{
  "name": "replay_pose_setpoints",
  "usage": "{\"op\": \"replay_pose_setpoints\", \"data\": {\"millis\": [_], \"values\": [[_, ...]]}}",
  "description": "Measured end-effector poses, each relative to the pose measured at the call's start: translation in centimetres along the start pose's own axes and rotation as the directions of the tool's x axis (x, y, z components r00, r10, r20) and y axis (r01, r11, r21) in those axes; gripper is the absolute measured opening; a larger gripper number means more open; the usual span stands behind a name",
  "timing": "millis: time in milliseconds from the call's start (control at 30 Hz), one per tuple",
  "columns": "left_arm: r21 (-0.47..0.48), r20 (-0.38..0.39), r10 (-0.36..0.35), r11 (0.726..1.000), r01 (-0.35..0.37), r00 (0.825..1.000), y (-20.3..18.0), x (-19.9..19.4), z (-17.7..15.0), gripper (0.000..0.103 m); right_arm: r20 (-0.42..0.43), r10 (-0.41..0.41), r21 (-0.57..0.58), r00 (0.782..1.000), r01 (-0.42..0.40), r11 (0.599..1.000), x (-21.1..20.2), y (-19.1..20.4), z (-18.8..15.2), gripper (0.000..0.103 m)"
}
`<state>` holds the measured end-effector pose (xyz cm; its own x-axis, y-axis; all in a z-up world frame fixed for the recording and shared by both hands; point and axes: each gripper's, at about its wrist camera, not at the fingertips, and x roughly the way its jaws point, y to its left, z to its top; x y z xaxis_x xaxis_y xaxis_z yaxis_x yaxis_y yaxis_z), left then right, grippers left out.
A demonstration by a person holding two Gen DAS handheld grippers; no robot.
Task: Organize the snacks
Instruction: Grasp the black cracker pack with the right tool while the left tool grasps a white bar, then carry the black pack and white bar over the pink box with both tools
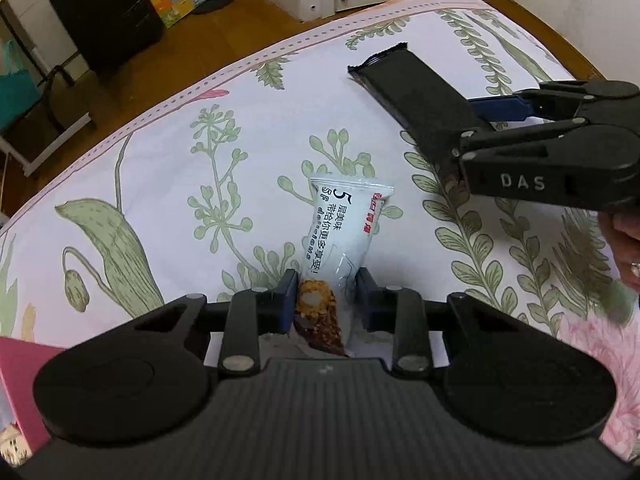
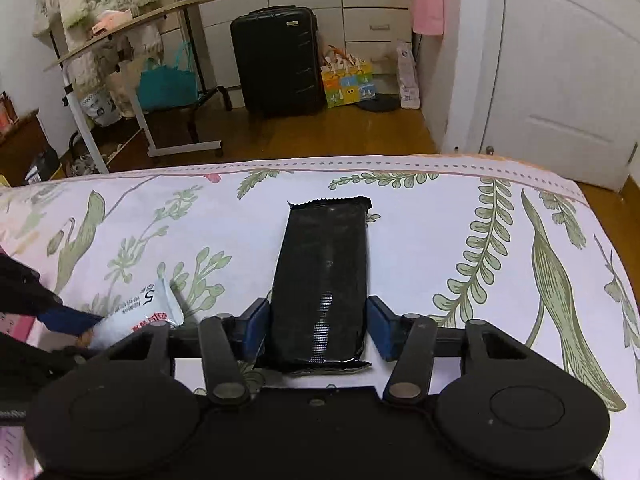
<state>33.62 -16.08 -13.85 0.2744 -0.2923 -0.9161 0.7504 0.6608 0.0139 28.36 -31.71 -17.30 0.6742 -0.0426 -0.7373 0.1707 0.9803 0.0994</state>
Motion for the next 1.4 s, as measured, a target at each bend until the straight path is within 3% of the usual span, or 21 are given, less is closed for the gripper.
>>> {"op": "replay_pose_setpoints", "data": {"millis": [233, 367, 633, 767, 1100, 1400], "values": [[-0.026, -0.013, 0.004, 1.000, -0.005, 1.000, -0.1, -0.6, -0.3, 0.026, 0.015, 0.034, 0.036, 0.999, -0.035, 0.999, -1.4, 0.4, -0.7, 0.053], [-0.100, -0.049, -0.026, 0.995, 0.021, 0.998, 0.1, -0.9, -1.1, 0.026, 0.019, 0.077, 0.064, 0.997, -0.078, 0.995, -3.3, 0.6, -1.7, 0.053], [-0.093, -0.023, -0.082, 0.993, 0.079, 0.996, -2.0, -3.6, -2.4, 0.026, -0.007, 0.084, 0.069, 0.996, -0.083, 0.994, -5.9, 1.2, -3.9, 0.053], [-0.119, -0.046, -0.116, 0.987, 0.110, 0.992, -2.5, -4.5, -3.6, 0.026, -0.041, 0.118, 0.095, 0.992, -0.114, 0.989, -8.0, 1.1, -5.2, 0.053], [-0.098, -0.048, -0.179, 0.980, 0.173, 0.983, -3.7, -8.4, -7.5, 0.026, -0.092, 0.146, -0.004, 0.985, -0.147, 0.989, -14.1, 1.9, -7.9, 0.053], [-0.192, -0.028, -0.248, 0.952, 0.239, 0.968, -3.2, -13.4, -10.6, 0.026, -0.099, 0.204, -0.061, 0.974, -0.210, 0.976, -20.0, 3.6, -9.1, 0.053]]}}
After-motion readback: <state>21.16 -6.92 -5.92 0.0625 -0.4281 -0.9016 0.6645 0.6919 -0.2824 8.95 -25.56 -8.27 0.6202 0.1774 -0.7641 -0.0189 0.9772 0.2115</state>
